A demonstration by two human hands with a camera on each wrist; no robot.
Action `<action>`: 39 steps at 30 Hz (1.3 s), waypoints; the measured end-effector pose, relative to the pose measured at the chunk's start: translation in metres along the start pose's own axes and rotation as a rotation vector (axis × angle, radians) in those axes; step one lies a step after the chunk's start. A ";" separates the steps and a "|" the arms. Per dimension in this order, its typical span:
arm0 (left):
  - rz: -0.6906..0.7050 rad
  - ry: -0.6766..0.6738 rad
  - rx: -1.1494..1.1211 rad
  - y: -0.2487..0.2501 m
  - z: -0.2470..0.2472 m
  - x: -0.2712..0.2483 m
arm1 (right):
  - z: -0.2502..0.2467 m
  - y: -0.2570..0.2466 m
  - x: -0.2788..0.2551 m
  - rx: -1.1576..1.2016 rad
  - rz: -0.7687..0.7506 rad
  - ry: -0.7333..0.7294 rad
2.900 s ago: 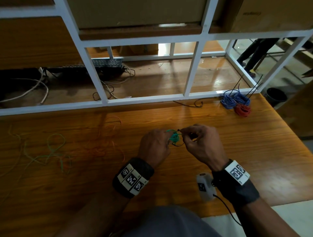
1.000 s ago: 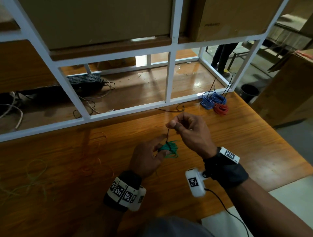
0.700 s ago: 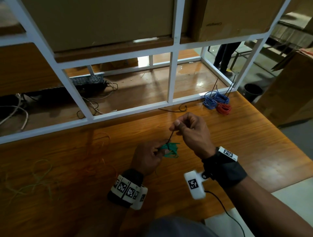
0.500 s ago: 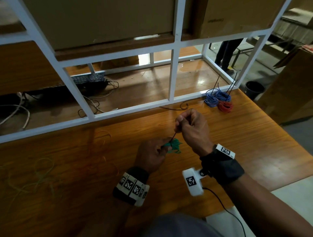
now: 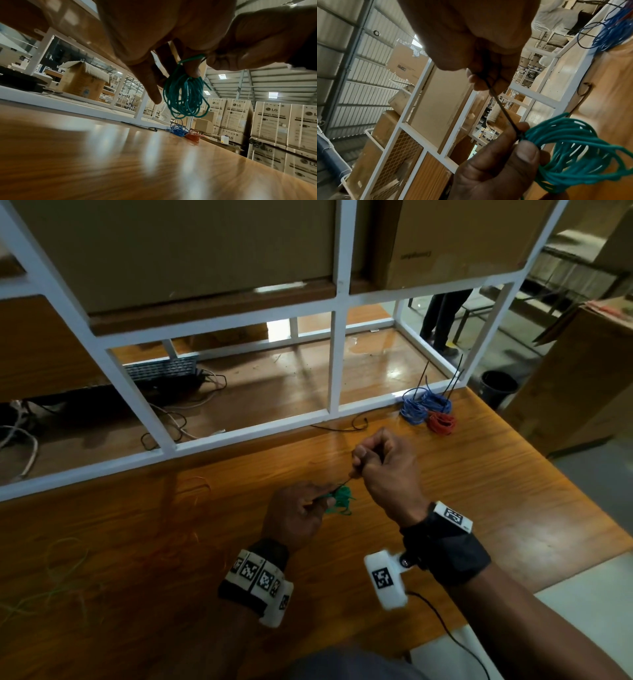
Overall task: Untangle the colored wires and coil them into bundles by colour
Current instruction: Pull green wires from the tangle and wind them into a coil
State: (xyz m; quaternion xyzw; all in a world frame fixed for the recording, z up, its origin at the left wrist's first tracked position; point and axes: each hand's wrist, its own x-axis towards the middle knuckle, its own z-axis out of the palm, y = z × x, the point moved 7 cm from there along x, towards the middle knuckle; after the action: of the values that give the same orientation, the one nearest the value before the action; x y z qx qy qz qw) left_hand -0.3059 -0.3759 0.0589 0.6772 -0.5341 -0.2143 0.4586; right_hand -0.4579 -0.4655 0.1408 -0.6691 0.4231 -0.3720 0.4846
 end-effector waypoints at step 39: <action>-0.689 -0.030 -0.666 -0.001 0.057 0.028 | -0.036 0.042 0.024 0.426 0.082 0.053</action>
State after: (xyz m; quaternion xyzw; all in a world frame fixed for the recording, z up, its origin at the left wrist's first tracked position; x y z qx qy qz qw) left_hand -0.3407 -0.4243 0.0358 0.6279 -0.1876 -0.5229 0.5450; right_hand -0.4902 -0.5070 0.1120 -0.5239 0.3742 -0.4504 0.6186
